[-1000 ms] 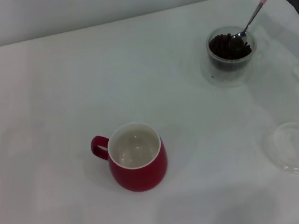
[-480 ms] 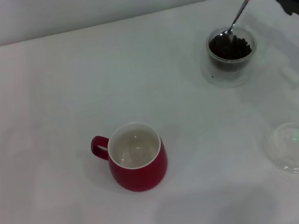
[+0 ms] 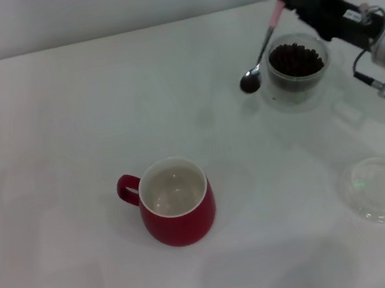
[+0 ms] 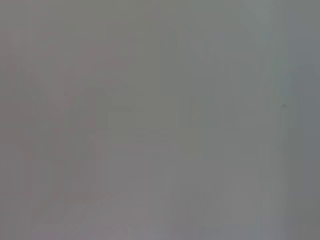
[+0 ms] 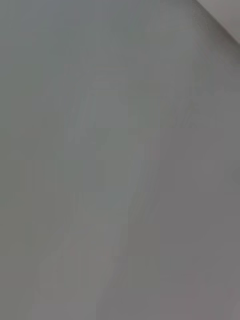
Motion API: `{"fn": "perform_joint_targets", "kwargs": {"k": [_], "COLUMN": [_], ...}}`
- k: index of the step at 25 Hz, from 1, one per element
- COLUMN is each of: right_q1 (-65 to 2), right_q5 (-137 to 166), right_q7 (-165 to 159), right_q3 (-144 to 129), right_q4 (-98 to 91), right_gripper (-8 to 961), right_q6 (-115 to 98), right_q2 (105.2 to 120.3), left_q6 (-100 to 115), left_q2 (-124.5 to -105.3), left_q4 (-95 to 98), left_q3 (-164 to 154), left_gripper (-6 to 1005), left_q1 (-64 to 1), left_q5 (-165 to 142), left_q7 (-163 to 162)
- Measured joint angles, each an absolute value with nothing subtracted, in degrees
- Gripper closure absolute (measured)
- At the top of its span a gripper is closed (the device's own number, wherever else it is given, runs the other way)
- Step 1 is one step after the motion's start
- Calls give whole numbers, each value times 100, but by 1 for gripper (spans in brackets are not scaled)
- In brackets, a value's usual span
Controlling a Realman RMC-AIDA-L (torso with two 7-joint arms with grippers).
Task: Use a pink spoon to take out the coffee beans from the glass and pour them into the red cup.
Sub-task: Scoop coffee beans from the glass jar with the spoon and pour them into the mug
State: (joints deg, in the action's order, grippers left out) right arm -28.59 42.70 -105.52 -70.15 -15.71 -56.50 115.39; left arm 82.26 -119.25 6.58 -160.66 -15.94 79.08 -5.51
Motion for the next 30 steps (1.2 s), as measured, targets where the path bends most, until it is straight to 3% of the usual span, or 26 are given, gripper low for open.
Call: {"fn": "perform_joint_targets", "kwargs": {"k": [11, 30], "right_q1": [-2901, -2838], "right_q5": [4215, 2529], "right_q7": [-10986, -9708], "right_q3": [-8216, -10716], "right_q4": [-1807, -2877], "right_gripper": [783, 779], "right_q6": [-5986, -5359], "right_q2": [11620, 11618], "left_q6": [8226, 8260], "left_q2": [-11935, -11936], "left_q4": [677, 680], "left_q3": [-16092, -16074], "left_gripper": [268, 269], "left_q1": [-1577, -1589], "left_q5": [7904, 7905], "left_q7": [-552, -550]}}
